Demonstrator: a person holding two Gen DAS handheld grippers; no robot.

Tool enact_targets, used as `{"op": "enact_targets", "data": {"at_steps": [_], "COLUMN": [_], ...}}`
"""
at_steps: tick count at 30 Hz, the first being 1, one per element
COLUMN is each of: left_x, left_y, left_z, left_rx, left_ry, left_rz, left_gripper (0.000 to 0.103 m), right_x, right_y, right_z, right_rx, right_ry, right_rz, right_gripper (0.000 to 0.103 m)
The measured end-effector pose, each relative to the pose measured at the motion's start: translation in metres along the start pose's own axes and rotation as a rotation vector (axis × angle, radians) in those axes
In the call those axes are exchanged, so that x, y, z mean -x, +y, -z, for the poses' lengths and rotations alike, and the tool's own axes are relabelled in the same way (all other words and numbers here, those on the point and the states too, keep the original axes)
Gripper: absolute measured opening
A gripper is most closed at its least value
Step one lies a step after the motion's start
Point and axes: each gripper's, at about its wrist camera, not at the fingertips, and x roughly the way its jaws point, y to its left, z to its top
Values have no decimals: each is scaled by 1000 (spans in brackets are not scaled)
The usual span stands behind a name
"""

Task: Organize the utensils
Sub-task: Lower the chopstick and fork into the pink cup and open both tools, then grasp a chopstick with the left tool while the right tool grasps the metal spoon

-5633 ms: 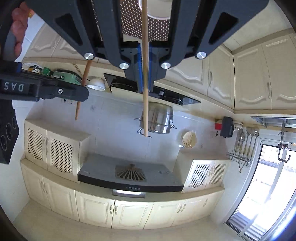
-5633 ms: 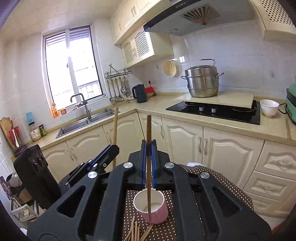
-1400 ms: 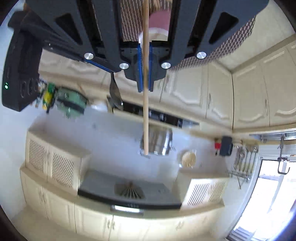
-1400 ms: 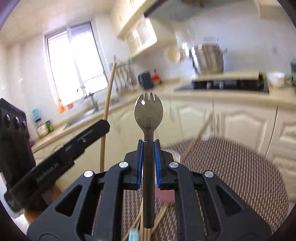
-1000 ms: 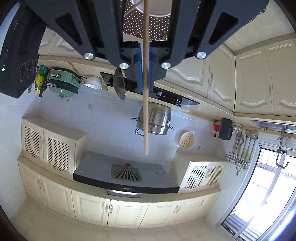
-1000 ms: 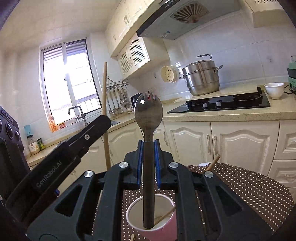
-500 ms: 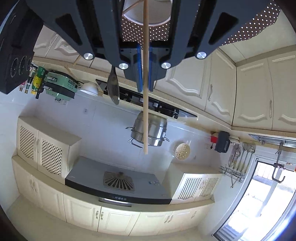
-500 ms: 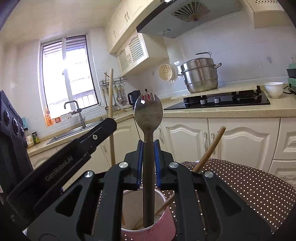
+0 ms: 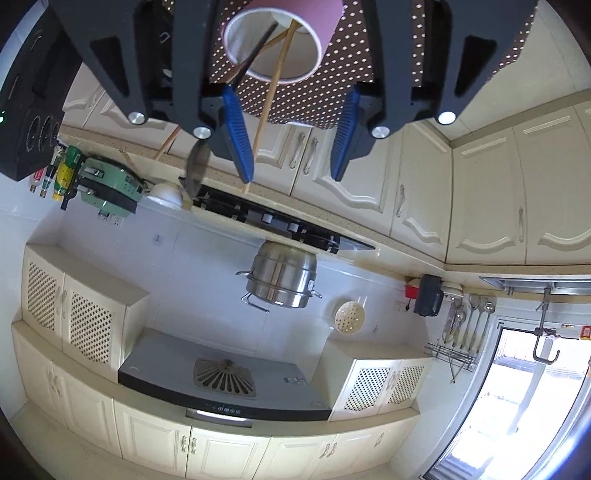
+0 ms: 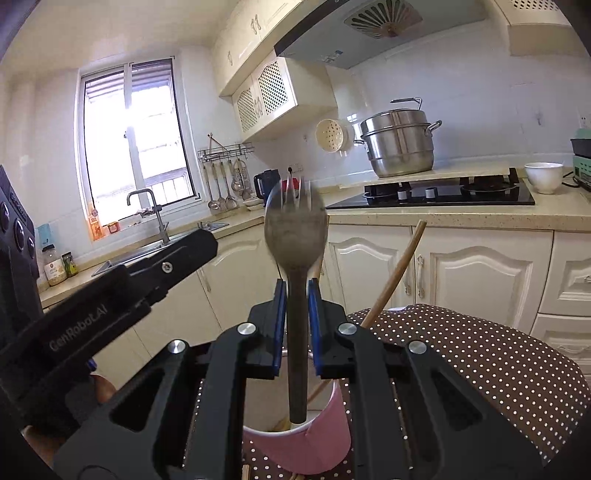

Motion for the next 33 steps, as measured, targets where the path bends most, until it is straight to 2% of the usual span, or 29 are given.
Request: {"op": "enact_targets", "data": {"at_steps": [3,4,7,13,16,24,33], "left_x": [10,15,27,56,72,84,97], "left_y": [1,1,1,0,2,9,18], "left_z": [-2,-3,-4,-5,-1,36,95], "left_rx": [-13,-21,-32,-52,-58,-48,-77], "left_ry": [9,17,35,89,155,476,683], "left_rz": [-14,-29,-46,-71,-69,-86,-122], "left_gripper": [52,53,58,62,64,64,64], "right_x": [7,10,22,50,65,92,118], "right_y": [2,2,3,10,12,20,11], "right_z": [0,-1,-2,-5,-4,23,70], "right_rx": [6,3,-8,2,5,43,7], "right_ry": [9,10,-1,4,33,181,340], "right_rz": [14,17,24,52,63,98,137], "right_gripper": [18,23,51,52,55,58,59]}}
